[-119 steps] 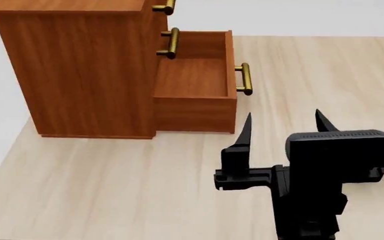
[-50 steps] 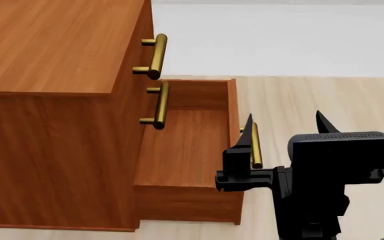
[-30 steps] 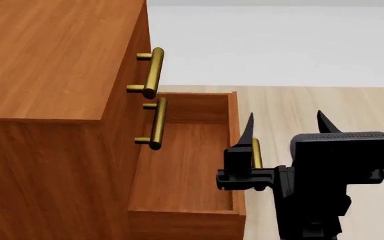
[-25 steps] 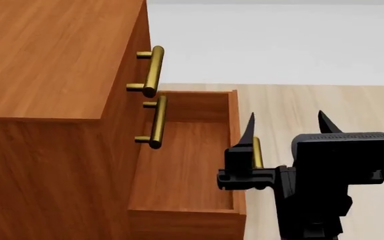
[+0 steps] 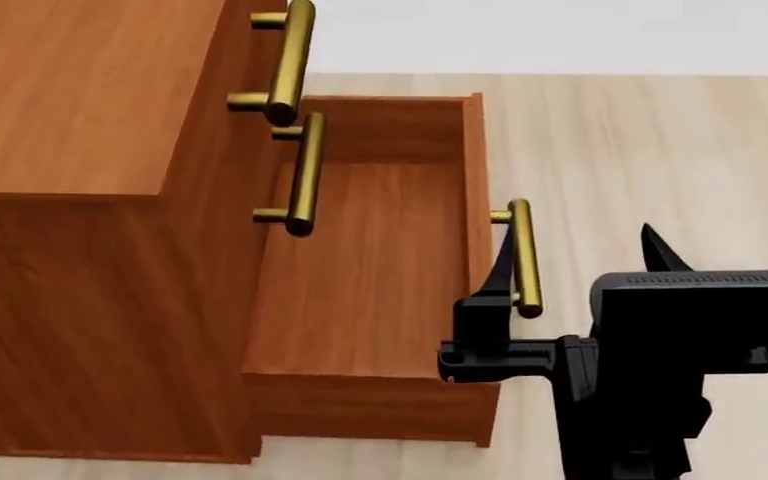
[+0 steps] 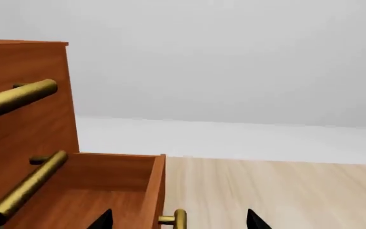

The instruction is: Close the bottom drawer of the cabinet and open the top drawer.

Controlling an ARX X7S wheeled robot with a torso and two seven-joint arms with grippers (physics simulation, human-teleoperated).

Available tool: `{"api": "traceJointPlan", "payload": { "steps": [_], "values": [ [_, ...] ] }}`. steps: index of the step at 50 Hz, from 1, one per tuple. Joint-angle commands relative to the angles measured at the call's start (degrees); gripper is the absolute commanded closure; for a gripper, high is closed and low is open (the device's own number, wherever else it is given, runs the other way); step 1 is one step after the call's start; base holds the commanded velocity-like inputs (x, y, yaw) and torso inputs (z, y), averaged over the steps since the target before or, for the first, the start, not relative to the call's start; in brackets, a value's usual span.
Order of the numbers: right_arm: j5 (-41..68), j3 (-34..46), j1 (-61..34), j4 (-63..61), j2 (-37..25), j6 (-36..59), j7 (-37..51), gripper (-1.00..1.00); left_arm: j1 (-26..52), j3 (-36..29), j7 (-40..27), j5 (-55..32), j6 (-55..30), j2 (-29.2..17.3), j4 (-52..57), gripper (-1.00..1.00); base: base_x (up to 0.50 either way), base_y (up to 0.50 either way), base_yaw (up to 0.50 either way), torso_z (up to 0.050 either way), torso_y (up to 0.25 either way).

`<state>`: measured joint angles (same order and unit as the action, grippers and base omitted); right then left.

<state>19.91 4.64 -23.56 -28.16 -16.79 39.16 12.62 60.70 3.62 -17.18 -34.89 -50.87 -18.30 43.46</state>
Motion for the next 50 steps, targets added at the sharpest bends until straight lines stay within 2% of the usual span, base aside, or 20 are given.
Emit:
{"api": "traceJointPlan", "payload": {
  "steps": [1,13,34,50],
  "values": [
    [0.3,0.0,0.2,-0.1,-0.2,-0.1,0.2,-1.0,0.0,-0.2,-0.3,-0.2,0.1,-0.2,0.0,-1.0,0.0,0.0,0.0,0.0,-0.189],
    [0.5,0.2,-0.2,-0.1,-0.5,0.0,0.6,-1.0,-0.2,0.2,-0.6,-0.9,0.2,-0.3,0.2,-1.0,0.0,0.0,0.0,0.0,-0.179],
    [-5.8,-3.7,-1.8,6.7,-0.6,-1.2,9.4,-1.0,-0.4,-0.3,-0.8,-0.8,1.4,-0.6,-0.5,-1.0,0.0,0.0,0.0,0.0,0.0],
    [-6.5,-4.3,-3.9,16.3,-1.2,-4.3,8.6,-1.0,0.0,-0.8,-1.0,-0.9,1.7,-0.9,-0.8,-1.0,0.0,0.0,0.0,0.0,0.0]
  ]
}}
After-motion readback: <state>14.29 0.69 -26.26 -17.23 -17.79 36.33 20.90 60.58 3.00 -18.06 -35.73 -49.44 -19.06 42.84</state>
